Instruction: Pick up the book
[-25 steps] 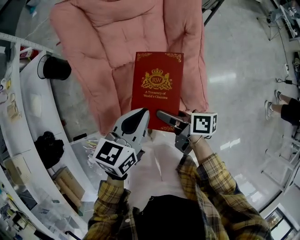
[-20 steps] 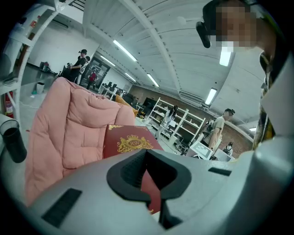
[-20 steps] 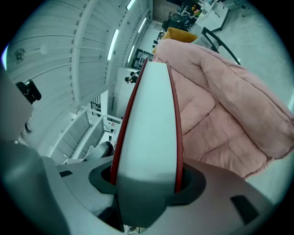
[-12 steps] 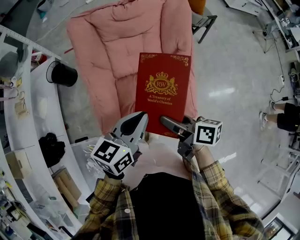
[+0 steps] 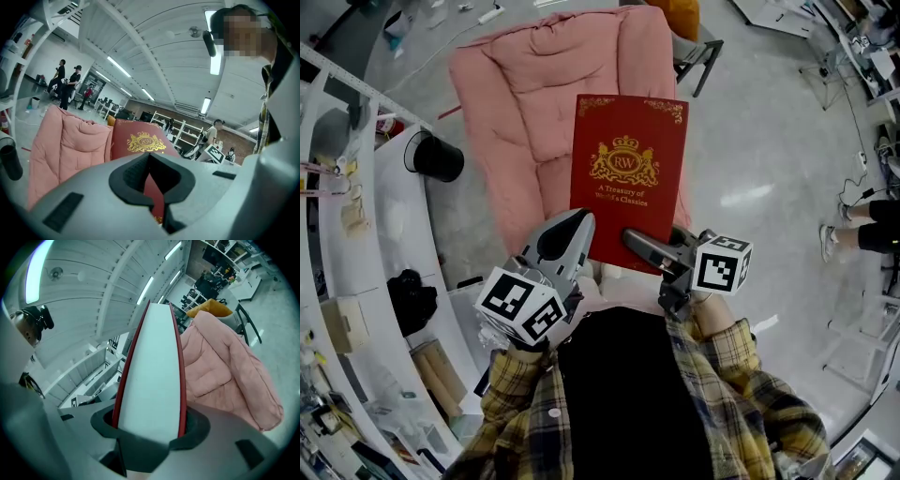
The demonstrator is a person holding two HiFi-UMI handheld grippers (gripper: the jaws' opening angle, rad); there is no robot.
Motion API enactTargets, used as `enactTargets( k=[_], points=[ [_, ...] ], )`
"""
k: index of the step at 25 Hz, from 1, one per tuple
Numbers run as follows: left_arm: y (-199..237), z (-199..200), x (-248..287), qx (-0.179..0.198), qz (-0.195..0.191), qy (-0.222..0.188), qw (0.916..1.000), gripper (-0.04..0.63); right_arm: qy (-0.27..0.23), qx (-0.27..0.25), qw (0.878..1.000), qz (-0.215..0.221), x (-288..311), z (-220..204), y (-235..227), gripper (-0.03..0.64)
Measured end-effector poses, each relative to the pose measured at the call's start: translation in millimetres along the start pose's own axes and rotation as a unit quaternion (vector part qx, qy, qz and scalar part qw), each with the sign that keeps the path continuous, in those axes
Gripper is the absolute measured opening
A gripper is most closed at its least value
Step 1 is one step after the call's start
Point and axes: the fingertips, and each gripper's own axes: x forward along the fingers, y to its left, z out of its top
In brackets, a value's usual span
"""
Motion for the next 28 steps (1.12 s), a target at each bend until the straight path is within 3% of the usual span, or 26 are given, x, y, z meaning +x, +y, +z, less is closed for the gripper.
enactTargets(
  k=[6,28],
  points=[
    [-5,11,-33,0.002,0.003,-0.024,0.9997,0.005,0.004,-0.024,1.0,0.006,7,-12,34,0.259],
    [-2,7,-31,-0.005,-0.007,-0.019,0.9998,0.005,0.009,-0.018,1.0,0.02,17,-16,42,0.259]
  ],
)
